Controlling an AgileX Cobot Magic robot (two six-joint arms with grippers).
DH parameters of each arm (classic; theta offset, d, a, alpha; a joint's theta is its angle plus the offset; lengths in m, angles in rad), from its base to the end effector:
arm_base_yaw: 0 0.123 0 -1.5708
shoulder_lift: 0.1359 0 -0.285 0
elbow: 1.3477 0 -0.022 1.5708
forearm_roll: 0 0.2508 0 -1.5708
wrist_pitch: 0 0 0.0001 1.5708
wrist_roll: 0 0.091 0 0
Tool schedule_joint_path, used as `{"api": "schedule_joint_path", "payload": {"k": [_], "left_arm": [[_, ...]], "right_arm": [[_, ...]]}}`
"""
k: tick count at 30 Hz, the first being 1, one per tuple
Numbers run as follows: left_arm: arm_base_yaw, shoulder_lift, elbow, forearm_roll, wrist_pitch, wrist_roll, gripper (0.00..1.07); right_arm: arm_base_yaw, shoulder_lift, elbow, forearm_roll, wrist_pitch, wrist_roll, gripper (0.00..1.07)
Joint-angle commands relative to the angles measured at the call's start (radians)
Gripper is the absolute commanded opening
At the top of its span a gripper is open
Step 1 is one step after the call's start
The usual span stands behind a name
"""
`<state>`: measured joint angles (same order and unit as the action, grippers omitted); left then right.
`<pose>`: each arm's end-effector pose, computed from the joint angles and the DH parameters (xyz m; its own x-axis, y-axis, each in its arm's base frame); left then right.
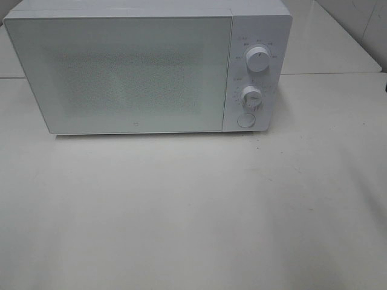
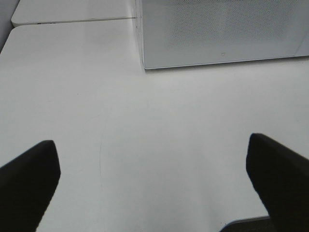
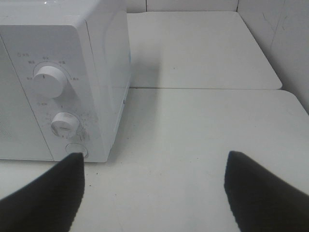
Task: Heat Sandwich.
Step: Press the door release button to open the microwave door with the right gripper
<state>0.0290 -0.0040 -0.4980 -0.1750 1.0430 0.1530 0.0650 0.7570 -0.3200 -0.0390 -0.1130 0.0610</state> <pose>-0.0048 -0.0138 0.2792 -0.4244 0.0511 -0.9040 0.1344 0.9909 -0.0071 0.1525 0.0103 0.2582 -0.2357 0.0070 -0.9718 -0.0640 0.9977 0.0227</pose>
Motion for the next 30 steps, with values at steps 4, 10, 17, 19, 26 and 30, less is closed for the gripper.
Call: {"api": "schedule_joint_path", "payload": {"k": [4, 10, 17, 19, 26, 30], "left_arm": [[0.003, -0.027, 0.003, -0.001, -0.012, -0.006, 1.04], [0.003, -0.027, 0.003, -0.001, -0.012, -0.006, 1.04], [0.003, -0.027, 0.003, -0.001, -0.012, -0.006, 1.04], [0.003, -0.027, 0.003, -0.001, -0.012, -0.006, 1.04], [0.003, -0.027, 0.003, -0.001, -0.012, -0.006, 1.04], [0.003, -0.027, 0.003, -0.001, -0.012, -0.006, 1.04]], "right_arm": [[-0.006, 0.208, 0.028, -0.002, -0.298, 0.058, 0.76], [-0.004, 0.362, 0.031, 0.015, -0.441, 0.044, 0.76], [0.021, 0.574, 0.051, 0.196, -0.686, -0.077, 0.76], [0.042, 0.594, 0.056, 0.211, -0.723, -0.087, 0.76], [0.254, 0.745, 0.075, 0.426, -0.928, -0.209, 0.76], [0.358, 0.811, 0.074, 0.511, -1.007, -0.220, 0.76]]}}
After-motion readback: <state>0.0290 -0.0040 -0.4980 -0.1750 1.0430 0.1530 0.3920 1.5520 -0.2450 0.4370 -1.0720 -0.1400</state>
